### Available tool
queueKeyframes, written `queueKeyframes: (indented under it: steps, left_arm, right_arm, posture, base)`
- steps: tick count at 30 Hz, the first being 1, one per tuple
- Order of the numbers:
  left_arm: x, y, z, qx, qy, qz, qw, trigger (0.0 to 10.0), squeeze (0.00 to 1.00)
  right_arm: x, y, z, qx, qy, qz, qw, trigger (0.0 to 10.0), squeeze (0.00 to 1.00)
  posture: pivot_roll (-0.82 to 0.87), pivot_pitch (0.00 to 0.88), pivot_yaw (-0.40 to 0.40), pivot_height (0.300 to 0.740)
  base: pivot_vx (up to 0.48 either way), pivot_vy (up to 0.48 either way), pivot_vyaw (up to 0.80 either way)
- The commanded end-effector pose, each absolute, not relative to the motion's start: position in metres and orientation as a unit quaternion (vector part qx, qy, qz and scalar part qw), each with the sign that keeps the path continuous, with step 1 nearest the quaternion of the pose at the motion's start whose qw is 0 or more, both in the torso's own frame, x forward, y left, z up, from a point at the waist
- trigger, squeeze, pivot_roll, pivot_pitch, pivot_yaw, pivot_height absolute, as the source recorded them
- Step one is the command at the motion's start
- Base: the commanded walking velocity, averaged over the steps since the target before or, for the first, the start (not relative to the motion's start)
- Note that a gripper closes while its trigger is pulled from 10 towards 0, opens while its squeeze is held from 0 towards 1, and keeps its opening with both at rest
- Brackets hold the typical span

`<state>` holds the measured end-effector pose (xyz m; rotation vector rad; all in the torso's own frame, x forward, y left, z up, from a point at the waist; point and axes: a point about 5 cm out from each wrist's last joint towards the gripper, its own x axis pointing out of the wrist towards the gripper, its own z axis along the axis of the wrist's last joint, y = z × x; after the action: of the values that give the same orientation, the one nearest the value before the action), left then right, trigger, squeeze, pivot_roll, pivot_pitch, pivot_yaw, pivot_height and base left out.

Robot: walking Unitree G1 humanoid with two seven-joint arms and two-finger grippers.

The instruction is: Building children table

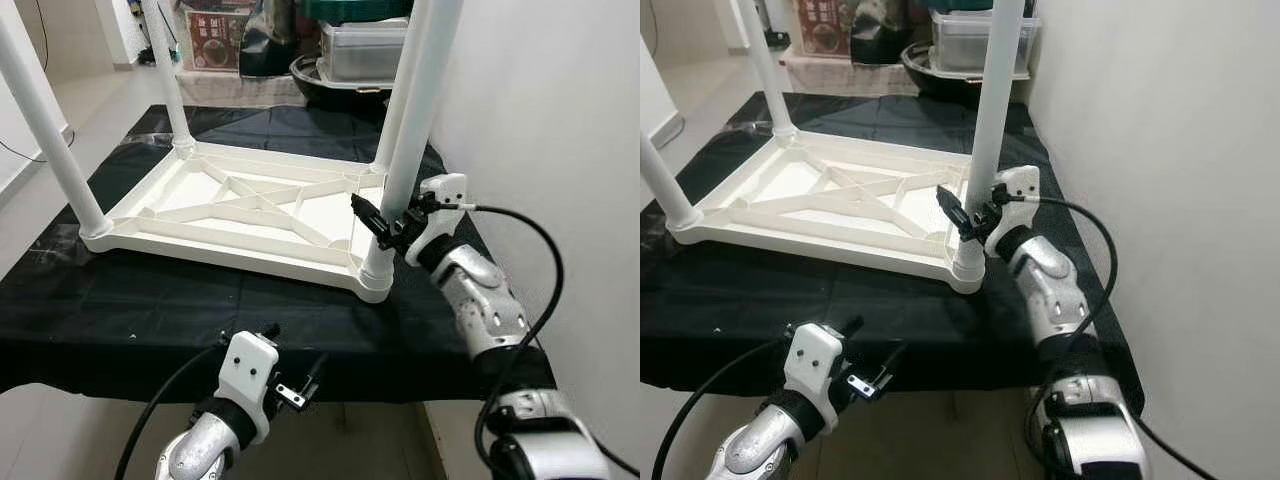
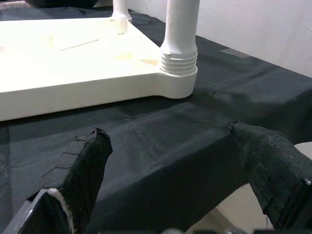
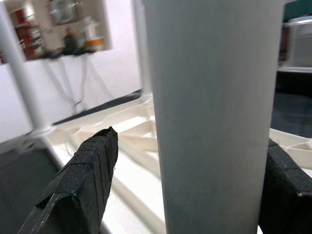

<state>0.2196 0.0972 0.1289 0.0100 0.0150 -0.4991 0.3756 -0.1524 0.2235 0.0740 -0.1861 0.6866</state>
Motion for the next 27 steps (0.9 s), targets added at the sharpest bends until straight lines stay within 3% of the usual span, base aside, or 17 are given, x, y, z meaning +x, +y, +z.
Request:
queueKeyframes:
  steps: [1,7,12,14,16,20,22,27]
  left_arm:
    - [0.217,0.095,0.13,0.005,0.004,-0.249,0.969,10.0,0.0]
    - [0.214,0.094,0.131,0.003,0.005,-0.245,0.97,10.0,0.0]
    - [0.212,0.095,0.132,0.002,0.007,-0.242,0.97,10.0,0.0]
    - [0.209,0.097,0.132,0.003,0.009,-0.24,0.971,10.0,0.0]
    - [0.209,0.097,0.132,0.003,0.009,-0.24,0.971,10.0,0.0]
    - [0.207,0.096,0.133,0.001,0.01,-0.24,0.971,10.0,0.0]
    - [0.206,0.095,0.132,-0.001,0.012,-0.243,0.97,10.0,0.0]
    - [0.206,0.094,0.132,-0.002,0.012,-0.246,0.969,10.0,0.0]
  right_arm:
    - [0.377,-0.144,0.216,0.047,-0.052,0.411,0.909,10.0,0.0]
    - [0.38,-0.138,0.216,0.052,-0.015,0.494,0.867,10.0,0.0]
    - [0.381,-0.135,0.214,0.046,0.003,0.524,0.85,10.0,0.0]
    - [0.378,-0.132,0.214,0.051,0.015,0.561,0.826,10.0,0.0]
    - [0.378,-0.132,0.214,0.051,0.015,0.561,0.826,10.0,0.0]
    - [0.375,-0.127,0.217,0.063,0.015,0.605,0.793,10.0,0.0]
    - [0.371,-0.123,0.222,0.073,0.004,0.642,0.763,10.0,0.0]
    - [0.368,-0.119,0.223,0.068,0.0,0.671,0.738,10.0,0.0]
  posture:
    - [0.1,0.096,-0.066,0.74]
    - [0.13,0.113,-0.077,0.74]
    - [0.14,0.121,-0.081,0.74]
    - [0.14,0.132,-0.084,0.74]
    - [0.14,0.132,-0.084,0.74]
    - [0.14,0.14,-0.084,0.74]
    - [0.14,0.142,-0.081,0.74]
    - [0.14,0.141,-0.081,0.74]
  base:
    - [0.0,0.0,0.0]
    - [0.0,0.0,0.0]
    - [0.0,0.0,0.0]
    - [0.0,0.0,0.0]
    - [0.0,0.0,0.0]
    - [0.0,0.0,0.0]
    - [0.0,0.0,0.0]
    - [0.0,0.0,0.0]
